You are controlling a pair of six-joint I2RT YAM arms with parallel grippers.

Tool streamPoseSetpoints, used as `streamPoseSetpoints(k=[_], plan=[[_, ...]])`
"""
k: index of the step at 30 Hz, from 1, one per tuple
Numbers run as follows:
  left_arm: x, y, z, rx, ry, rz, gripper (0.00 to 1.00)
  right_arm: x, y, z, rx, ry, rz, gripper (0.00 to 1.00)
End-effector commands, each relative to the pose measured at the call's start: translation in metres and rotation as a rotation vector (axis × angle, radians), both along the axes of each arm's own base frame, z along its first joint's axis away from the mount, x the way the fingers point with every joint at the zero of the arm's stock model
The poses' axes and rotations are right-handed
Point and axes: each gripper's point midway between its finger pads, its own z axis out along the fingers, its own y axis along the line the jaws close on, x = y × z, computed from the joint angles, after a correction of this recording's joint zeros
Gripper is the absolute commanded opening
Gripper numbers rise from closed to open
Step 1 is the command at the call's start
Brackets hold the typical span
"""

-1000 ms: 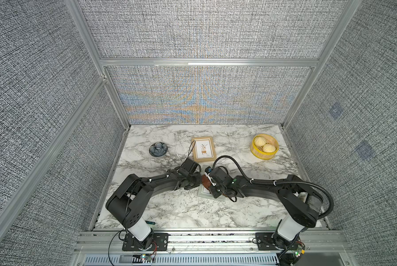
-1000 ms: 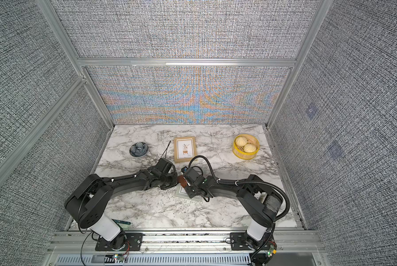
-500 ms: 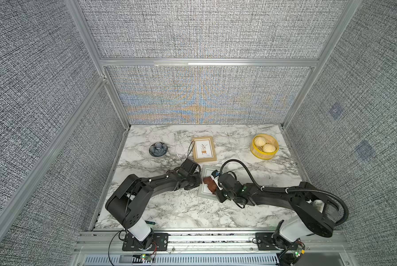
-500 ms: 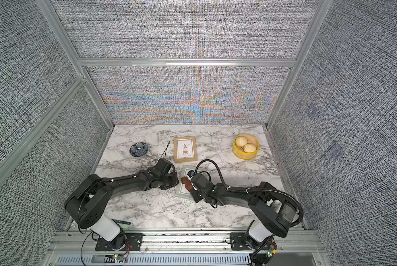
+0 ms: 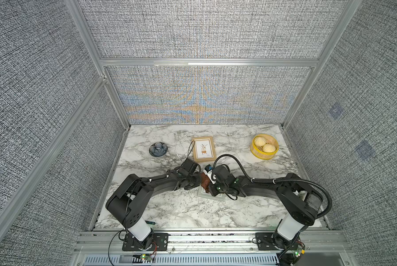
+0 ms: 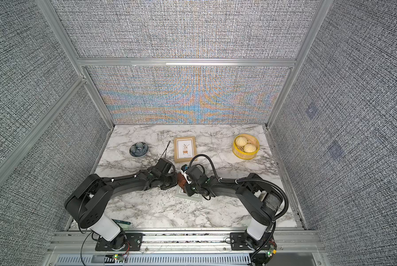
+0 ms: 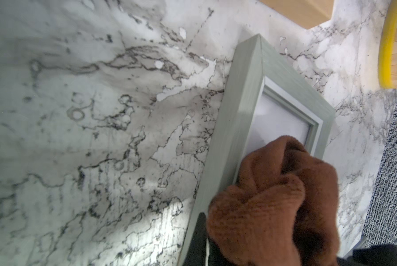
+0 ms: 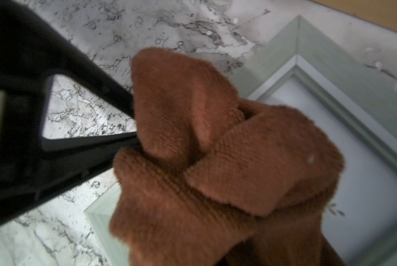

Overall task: Wipe the picture frame with a cloth
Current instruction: Wipe the dirt from the picture frame.

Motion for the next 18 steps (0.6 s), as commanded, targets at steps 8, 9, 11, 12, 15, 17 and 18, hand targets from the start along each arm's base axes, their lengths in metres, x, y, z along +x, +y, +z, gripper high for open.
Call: streamPoseSetpoints(k=[8,9,11,12,15,17,18], plan=[[-0.057,0.070,-0.044,0.330,0.235,0.002,0.00,0.053,-0.082,0.074,-0.060,-0.134,-0.322,0.00],[-0.057,0.070,-0.044,0.328,0.233,0.002,0.00,0.054,-0.088,0.073,-0.083,-0.137,-0.337,0.00],[-0.056,0.069,-0.043,0.328,0.232,-0.002,0.00,0.056,-0.095,0.064,-0.146,-0.132,-0.346,0.00],[-0.056,0.068,-0.043,0.326,0.231,-0.003,0.00,0.056,-0.094,0.058,-0.164,-0.120,-0.334,0.00],[-0.056,0.069,-0.043,0.327,0.230,-0.004,0.00,0.049,-0.072,0.036,-0.147,-0.032,-0.226,0.00],[-0.056,0.069,-0.043,0.329,0.233,-0.004,0.00,0.045,-0.056,0.023,-0.131,0.030,-0.172,0.00],[-0.056,0.069,-0.044,0.328,0.232,-0.004,0.00,0.042,-0.051,0.015,-0.133,0.052,-0.154,0.00]])
